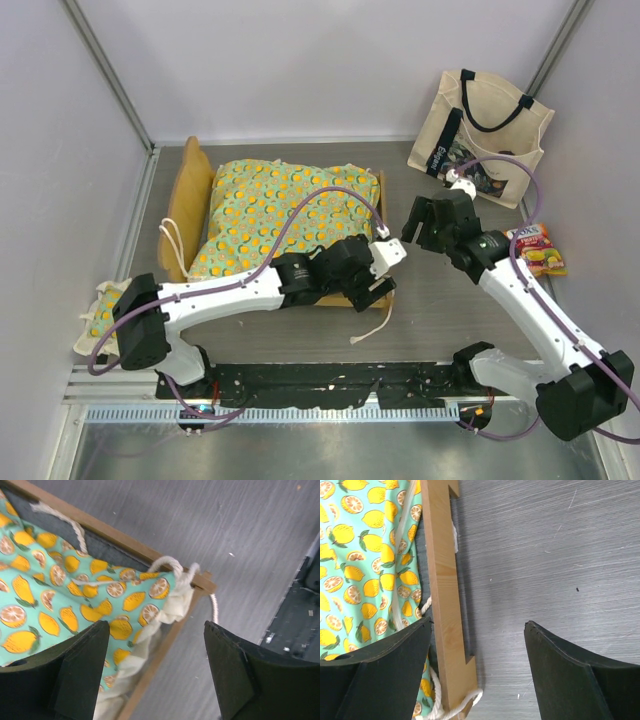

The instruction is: Set up the pet bed

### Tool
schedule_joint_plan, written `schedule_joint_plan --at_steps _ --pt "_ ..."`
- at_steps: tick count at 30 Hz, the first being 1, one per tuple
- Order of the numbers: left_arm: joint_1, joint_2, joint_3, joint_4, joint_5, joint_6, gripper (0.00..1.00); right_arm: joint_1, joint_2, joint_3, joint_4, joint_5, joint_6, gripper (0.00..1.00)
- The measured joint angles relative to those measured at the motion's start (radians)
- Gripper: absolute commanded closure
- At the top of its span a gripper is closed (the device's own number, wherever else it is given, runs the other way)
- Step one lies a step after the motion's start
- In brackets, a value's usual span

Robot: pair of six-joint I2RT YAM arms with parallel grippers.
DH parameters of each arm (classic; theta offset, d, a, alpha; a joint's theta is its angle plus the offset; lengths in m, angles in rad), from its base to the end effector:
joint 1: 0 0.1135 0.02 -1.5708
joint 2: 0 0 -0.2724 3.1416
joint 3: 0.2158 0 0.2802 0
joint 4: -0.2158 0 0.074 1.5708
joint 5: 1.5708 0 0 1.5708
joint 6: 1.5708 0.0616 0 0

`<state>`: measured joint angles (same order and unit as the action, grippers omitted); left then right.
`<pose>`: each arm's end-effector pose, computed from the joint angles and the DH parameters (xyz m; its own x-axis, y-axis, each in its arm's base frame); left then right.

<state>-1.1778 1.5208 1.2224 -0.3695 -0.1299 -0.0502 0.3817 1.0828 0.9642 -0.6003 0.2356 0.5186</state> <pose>0.1574 -0.3588 0.2788 -0.2809 0.5476 -0.7882 0.8640 0.5018 0.0407 0.2577 0.0879 0.2931 -0.6295 0.2667 -0.7298 0.1299 0.9622 0.2395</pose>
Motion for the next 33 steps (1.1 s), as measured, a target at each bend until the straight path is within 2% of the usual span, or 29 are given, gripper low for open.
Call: schedule_joint_plan --at_steps 6,9,12,13,15,18,22,25,30,33 --pt "0.001 0.033 -0.026 0.088 -0.028 0.139 0.32 -0.002 -0.055 -0.009 -0.008 -0.050 0.000 0.23" --pt "0.001 0.060 -0.043 0.116 -0.034 0.180 0.42 -0.004 -0.055 -0.011 -0.007 -0.076 0.000 0.27" --pt "0.001 0.082 -0.068 0.141 -0.035 0.202 0.58 -0.004 -0.055 -0.019 -0.007 -0.111 0.002 0.33" --pt "0.002 0.087 -0.077 0.146 -0.035 0.209 0.67 -0.004 -0.055 -0.023 -0.005 -0.128 0.003 0.36" --pt "0.007 0.096 -0.092 0.152 -0.034 0.211 0.71 -0.004 -0.055 -0.036 -0.004 -0.159 0.008 0.39" --pt "0.015 0.098 -0.101 0.162 -0.034 0.208 0.83 -0.004 -0.062 -0.068 0.002 -0.214 0.016 0.44" --pt "0.033 0.092 -0.114 0.197 -0.033 0.192 0.93 -0.004 -0.110 -0.124 -0.002 -0.273 0.023 0.54" --pt "0.048 0.067 -0.124 0.205 -0.030 0.184 0.96 -0.004 -0.167 -0.159 -0.018 -0.316 0.029 0.55" --pt "0.095 -0.011 -0.132 0.223 0.005 0.163 0.98 -0.004 -0.244 -0.196 -0.027 -0.393 0.026 0.54" --pt "0.134 -0.045 -0.132 0.234 0.035 0.154 0.99 -0.004 -0.264 -0.200 -0.036 -0.438 0.013 0.48"
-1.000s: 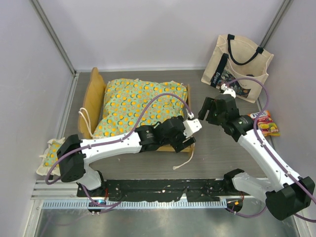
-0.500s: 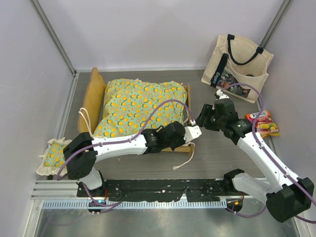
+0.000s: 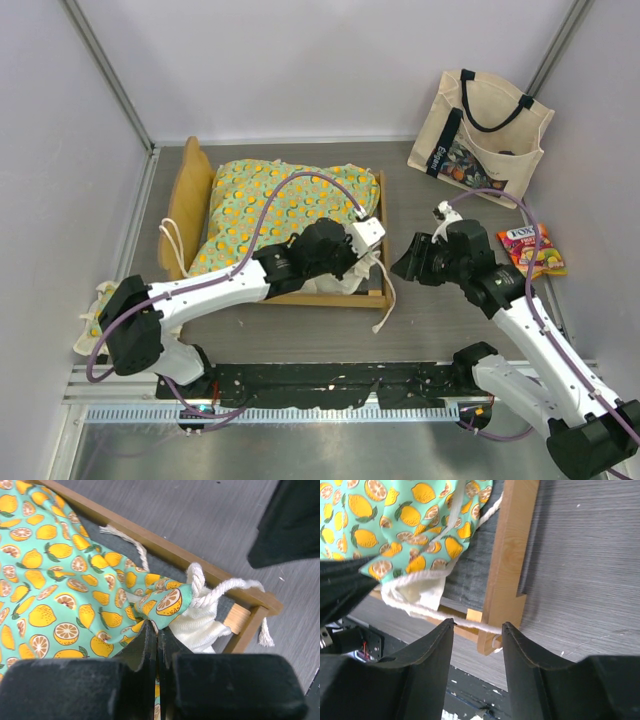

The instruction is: Set up the pet bed

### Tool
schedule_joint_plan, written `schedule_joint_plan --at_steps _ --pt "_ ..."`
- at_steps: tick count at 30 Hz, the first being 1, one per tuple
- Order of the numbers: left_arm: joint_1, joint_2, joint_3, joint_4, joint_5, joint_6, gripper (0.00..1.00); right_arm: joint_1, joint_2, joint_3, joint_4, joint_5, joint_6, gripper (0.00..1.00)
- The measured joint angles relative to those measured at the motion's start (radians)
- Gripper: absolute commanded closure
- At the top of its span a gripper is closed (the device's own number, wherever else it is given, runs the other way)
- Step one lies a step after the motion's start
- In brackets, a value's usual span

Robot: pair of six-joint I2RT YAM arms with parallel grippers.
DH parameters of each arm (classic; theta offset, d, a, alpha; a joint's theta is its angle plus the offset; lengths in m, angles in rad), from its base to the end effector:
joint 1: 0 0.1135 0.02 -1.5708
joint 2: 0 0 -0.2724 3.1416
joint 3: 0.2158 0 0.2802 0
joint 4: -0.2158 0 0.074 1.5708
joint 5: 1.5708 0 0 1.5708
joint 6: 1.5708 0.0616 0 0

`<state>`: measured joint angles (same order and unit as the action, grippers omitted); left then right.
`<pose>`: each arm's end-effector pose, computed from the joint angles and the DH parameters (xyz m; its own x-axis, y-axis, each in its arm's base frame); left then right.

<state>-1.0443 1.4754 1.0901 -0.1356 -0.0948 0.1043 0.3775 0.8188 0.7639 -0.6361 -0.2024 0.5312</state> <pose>0.1998 -0.3322 0.2700 -0.1634 0.4874 -0.8578 0.8410 0.5233 0.1372 0.1944 0.0904 0.2717 -0.7666 0.2298 -0.5995 -0.1354 0.8549 0.5008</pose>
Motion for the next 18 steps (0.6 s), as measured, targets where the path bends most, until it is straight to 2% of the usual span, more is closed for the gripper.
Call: schedule_joint_plan --at_steps 1,6,12,18 --pt "0.010 -0.006 0.000 0.005 0.010 -0.002 0.99 0.000 -0.002 0.000 0.000 -0.016 -0.006 0.44" --pt "0.037 -0.008 -0.002 0.009 0.042 -0.019 1.00 0.000 -0.003 0.000 0.010 -0.102 -0.037 0.37" --pt "0.049 -0.022 -0.026 0.014 0.064 -0.045 1.00 0.004 0.014 0.000 0.051 -0.163 -0.076 0.36" --pt "0.072 -0.029 -0.027 0.018 0.074 -0.056 1.00 0.060 0.082 0.001 0.085 -0.144 -0.103 0.36"
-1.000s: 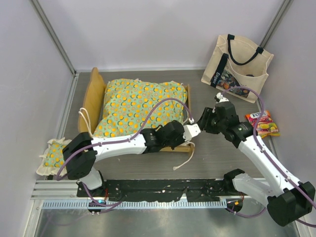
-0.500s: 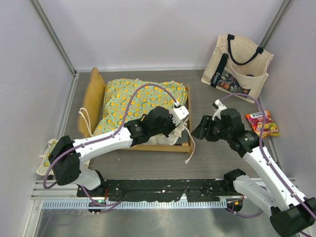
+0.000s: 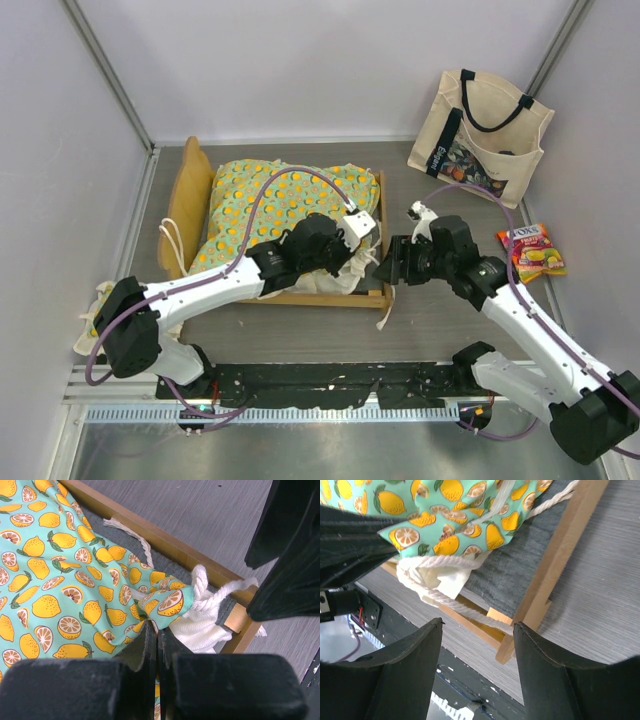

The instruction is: Set up the pet bed

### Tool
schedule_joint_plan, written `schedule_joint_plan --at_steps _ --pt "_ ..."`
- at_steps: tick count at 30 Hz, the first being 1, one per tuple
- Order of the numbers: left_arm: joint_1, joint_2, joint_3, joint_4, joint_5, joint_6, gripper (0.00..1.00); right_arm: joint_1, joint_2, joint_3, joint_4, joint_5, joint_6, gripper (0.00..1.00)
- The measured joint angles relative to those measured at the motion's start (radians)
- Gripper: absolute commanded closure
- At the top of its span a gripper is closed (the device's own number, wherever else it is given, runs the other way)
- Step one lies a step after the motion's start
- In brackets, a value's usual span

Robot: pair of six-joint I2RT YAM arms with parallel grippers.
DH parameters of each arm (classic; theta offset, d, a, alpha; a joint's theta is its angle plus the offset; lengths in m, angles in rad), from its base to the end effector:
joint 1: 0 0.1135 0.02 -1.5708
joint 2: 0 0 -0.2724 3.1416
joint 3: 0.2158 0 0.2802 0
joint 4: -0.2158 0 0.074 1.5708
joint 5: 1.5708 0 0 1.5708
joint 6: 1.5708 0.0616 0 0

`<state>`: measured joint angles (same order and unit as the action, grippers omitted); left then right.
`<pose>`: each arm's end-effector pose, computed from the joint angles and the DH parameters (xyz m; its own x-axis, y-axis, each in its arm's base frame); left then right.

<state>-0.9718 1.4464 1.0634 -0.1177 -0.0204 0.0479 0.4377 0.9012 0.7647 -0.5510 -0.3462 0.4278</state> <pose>0.2161 -0.3143 0.2721 -0.2313 0.4237 -0.8758 0.8277 0.5588 0.0518 0.2015 0.1174 0.2655 -0.7869 0.0626 -0.6138 -0.3404 0.7857 0.5166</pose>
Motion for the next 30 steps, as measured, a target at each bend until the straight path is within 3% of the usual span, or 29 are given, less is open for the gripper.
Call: schedule_joint_plan --at_steps 1,4,7,8,9,17,30 --pt "0.004 0.000 0.000 0.002 0.002 -0.005 1.00 0.008 0.006 0.000 0.005 0.011 -0.006 0.37" --pt "0.012 0.000 0.000 0.002 0.005 -0.015 1.00 0.100 0.056 0.001 0.015 0.066 -0.014 0.53" --pt "0.016 0.000 0.000 0.002 0.013 -0.019 1.00 0.176 0.097 0.005 0.018 0.137 -0.031 0.83" --pt "0.017 0.000 0.000 0.002 0.017 -0.021 1.00 0.198 0.109 0.011 0.014 0.164 -0.037 0.97" --pt "0.019 0.000 0.000 0.002 0.020 -0.022 1.00 0.213 0.119 0.016 0.010 0.185 -0.041 0.99" --pt "0.031 0.000 0.000 0.003 0.033 -0.030 1.00 0.239 0.048 0.051 -0.045 0.253 -0.051 0.99" --pt "0.039 -0.008 -0.013 0.009 0.063 -0.036 1.00 0.246 -0.013 0.039 0.024 -0.074 0.077 0.99"
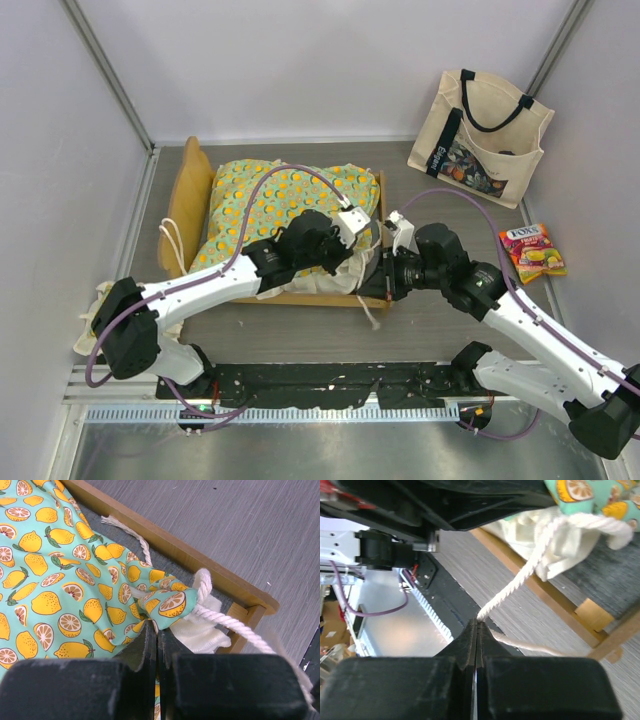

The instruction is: Set up the pet bed

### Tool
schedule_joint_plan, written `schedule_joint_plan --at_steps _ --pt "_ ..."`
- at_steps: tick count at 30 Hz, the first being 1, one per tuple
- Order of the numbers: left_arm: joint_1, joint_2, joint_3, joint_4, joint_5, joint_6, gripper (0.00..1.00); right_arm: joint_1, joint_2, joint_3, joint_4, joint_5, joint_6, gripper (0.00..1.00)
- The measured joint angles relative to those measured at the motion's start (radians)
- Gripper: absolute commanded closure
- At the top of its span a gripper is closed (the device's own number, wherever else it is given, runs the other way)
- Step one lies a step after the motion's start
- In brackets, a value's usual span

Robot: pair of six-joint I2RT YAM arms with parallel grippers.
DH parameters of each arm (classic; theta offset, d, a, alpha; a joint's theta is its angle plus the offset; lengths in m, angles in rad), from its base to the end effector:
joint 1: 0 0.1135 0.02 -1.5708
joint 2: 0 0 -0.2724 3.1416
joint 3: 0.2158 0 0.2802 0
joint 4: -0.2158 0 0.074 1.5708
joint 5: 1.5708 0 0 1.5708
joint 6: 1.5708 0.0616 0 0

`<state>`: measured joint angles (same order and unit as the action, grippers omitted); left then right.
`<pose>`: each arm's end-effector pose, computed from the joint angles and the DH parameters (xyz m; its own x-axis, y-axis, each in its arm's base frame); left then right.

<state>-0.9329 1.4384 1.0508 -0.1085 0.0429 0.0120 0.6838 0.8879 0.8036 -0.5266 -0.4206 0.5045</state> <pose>0.2238 -0.3063 0.2711 -0.2735 0.3891 -0.8796 0.8284 0.5600 -0.0099 0.1644 0.1664 0.2869 -0.7933 -0.0773 -0.6039 -0.5169 0.6097 0.6010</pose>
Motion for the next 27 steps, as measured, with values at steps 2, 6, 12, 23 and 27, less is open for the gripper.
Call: schedule_joint_plan --at_steps 2,6,12,23,27 --pt "0.003 -0.003 -0.002 0.000 0.004 0.000 1.00 0.001 -0.002 0.000 0.021 -0.035 0.019 0.99" --pt "0.011 -0.008 -0.003 0.000 0.009 0.000 1.00 0.002 0.000 0.000 0.087 -0.110 0.064 0.71" --pt "0.017 -0.013 -0.014 0.004 0.020 0.002 1.00 0.003 0.042 0.003 0.055 -0.014 0.046 0.50" --pt "0.033 -0.067 -0.085 0.017 0.020 0.004 1.00 0.002 0.004 0.012 0.029 0.409 -0.076 0.55" --pt "0.039 -0.067 -0.085 0.026 0.020 0.001 1.00 0.002 0.102 -0.004 0.116 0.412 -0.096 0.60"
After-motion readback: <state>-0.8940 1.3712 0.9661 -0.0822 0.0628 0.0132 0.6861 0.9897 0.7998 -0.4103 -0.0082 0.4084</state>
